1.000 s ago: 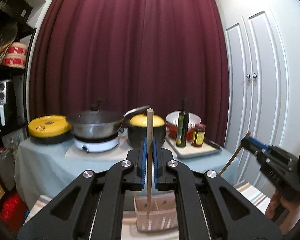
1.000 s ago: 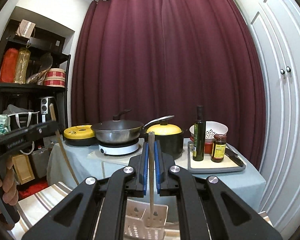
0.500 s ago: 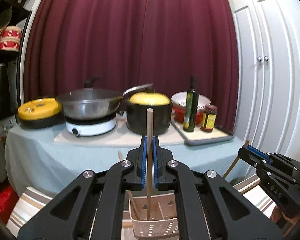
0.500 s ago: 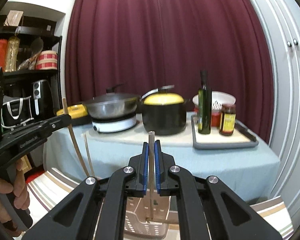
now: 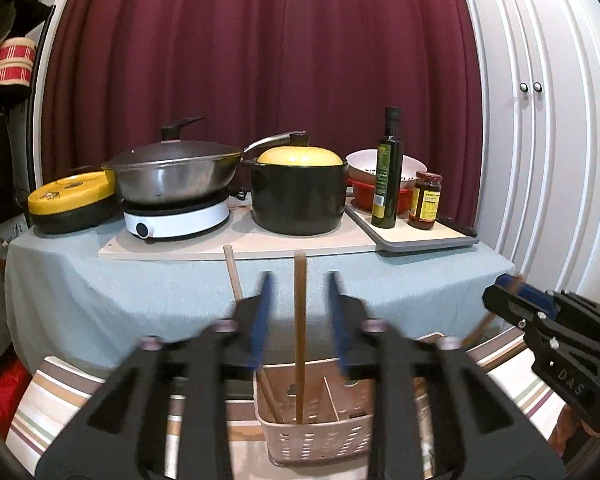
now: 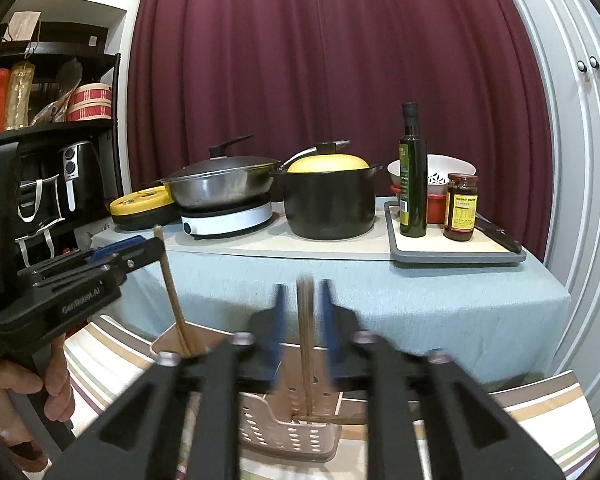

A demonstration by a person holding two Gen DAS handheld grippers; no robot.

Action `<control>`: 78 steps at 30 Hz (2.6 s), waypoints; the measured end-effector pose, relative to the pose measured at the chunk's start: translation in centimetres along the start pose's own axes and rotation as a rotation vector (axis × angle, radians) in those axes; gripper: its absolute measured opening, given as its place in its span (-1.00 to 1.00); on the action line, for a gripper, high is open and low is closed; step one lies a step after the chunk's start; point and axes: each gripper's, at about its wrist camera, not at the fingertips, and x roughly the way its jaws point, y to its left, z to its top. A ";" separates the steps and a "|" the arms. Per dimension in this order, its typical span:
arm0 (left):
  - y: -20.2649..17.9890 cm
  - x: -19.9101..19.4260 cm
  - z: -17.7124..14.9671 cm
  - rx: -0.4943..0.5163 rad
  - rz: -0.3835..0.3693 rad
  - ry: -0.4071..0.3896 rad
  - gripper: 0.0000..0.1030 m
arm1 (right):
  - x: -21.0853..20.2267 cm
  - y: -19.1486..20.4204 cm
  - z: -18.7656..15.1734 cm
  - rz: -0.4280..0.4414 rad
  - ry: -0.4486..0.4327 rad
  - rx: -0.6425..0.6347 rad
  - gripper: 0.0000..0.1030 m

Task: Organize utensils
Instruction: 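Lower the chopstick into the holder and open the left gripper while the right gripper releases its own, then move the right tool back toward the remaining chopsticks on the cloth, then close the left gripper on a wooden chopstick while the right gripper grasps another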

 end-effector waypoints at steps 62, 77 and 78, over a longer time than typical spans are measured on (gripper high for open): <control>-0.9 -17.9 -24.9 0.015 -0.039 0.318 -0.05 | -15.7 -1.4 -24.1 -0.081 0.325 0.086 -0.86; -1.4 -18.6 -27.7 0.023 -0.052 0.350 -0.65 | -15.9 -0.1 -24.5 -0.058 0.302 0.083 -0.86; -1.5 -18.6 -27.7 0.023 -0.050 0.345 -0.66 | -15.9 -0.1 -24.5 -0.058 0.300 0.084 -0.86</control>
